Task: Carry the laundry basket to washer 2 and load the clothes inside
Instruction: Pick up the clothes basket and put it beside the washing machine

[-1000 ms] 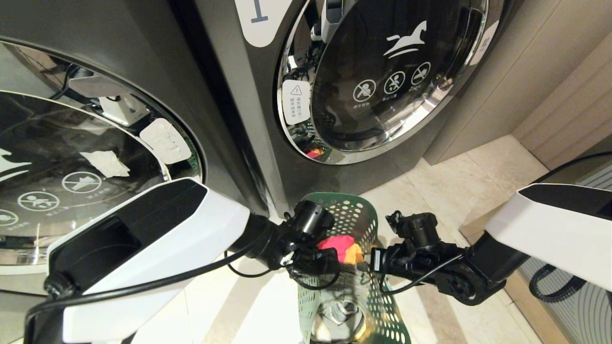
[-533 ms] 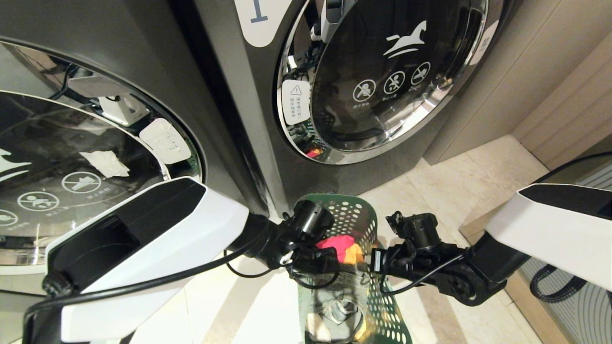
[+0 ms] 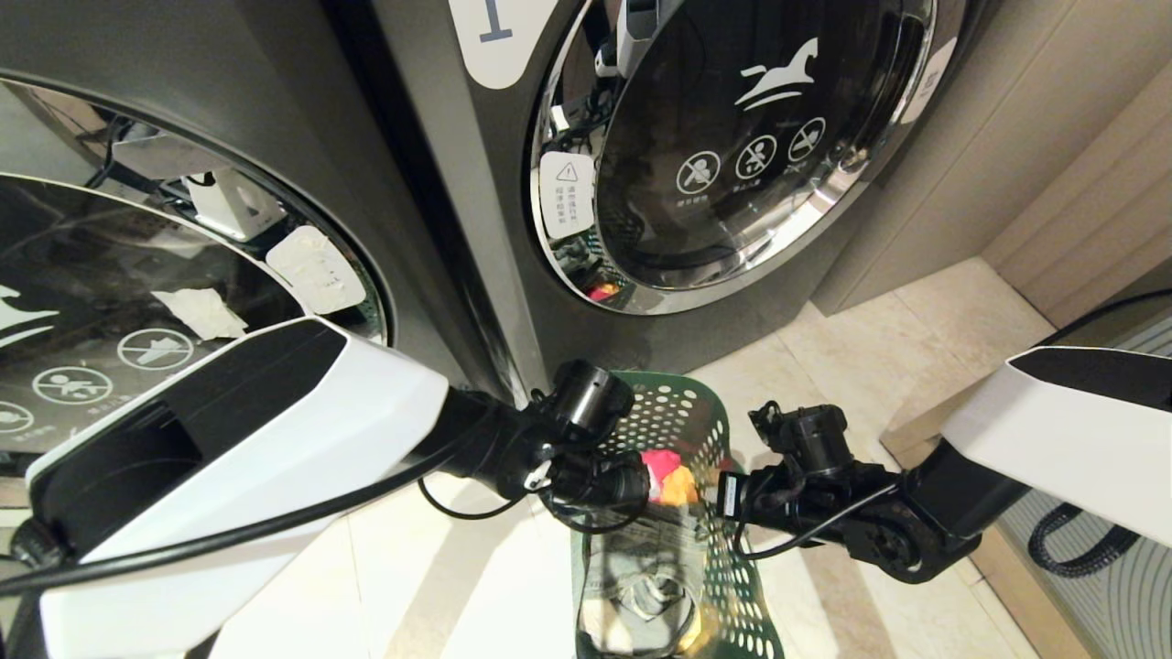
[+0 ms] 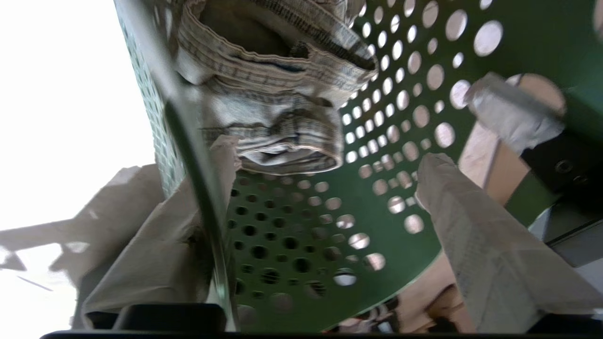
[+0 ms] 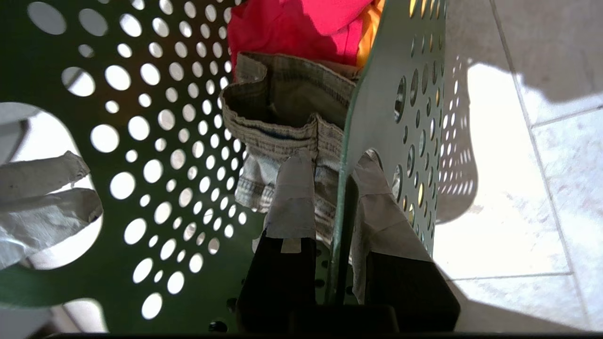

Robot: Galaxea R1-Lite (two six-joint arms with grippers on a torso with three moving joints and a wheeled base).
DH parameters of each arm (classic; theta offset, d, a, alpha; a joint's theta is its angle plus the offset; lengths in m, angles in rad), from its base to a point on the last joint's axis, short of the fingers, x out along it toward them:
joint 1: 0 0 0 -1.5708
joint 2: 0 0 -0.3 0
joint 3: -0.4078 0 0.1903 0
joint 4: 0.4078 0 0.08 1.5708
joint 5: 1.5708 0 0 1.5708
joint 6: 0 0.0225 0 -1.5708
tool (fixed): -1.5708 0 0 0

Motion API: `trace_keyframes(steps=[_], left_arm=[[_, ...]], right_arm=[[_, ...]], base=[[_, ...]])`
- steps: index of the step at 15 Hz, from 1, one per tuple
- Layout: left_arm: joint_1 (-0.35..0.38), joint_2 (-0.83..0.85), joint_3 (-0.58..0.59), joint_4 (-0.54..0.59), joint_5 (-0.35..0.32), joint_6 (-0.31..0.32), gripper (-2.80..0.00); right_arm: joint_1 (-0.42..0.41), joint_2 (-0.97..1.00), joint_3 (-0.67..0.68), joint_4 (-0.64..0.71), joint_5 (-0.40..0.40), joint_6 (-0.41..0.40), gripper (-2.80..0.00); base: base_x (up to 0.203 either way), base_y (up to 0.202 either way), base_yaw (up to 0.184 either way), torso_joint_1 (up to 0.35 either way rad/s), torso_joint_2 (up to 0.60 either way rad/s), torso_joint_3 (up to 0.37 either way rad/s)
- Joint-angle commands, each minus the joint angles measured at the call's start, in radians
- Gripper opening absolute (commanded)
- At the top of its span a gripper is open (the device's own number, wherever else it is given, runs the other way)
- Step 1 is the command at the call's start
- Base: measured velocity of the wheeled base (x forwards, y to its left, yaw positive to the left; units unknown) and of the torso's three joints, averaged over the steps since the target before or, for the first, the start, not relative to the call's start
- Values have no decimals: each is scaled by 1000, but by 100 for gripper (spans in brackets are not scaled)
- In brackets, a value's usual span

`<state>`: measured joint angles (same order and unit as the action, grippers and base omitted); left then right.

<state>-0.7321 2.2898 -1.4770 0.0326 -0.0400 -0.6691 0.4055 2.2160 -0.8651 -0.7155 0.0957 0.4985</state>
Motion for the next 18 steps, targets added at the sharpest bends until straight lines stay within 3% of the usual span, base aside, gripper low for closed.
trace_keyframes(steps=[1, 8, 12, 13, 18], left_arm=[[0, -13, 4, 0, -3, -12, 0], [13, -14, 21, 43, 9, -7, 0], [39, -22, 46, 49, 112, -4, 0], [45, -30, 50, 49, 112, -4, 0], [45, -34, 50, 49, 114, -4, 0]], right_arm=[[1, -29, 19, -5, 7, 22, -280], [-2, -99, 80, 37, 130, 31, -280], [-2, -85, 90, 47, 128, 31, -280], [-2, -73, 89, 43, 127, 30, 0], [-5, -47, 69, 42, 124, 26, 0]], base=[[0, 0, 0, 0, 0, 0], [0, 0, 0, 0, 0, 0], [0, 0, 0, 0, 0, 0], [0, 0, 0, 0, 0, 0], [0, 0, 0, 0, 0, 0]])
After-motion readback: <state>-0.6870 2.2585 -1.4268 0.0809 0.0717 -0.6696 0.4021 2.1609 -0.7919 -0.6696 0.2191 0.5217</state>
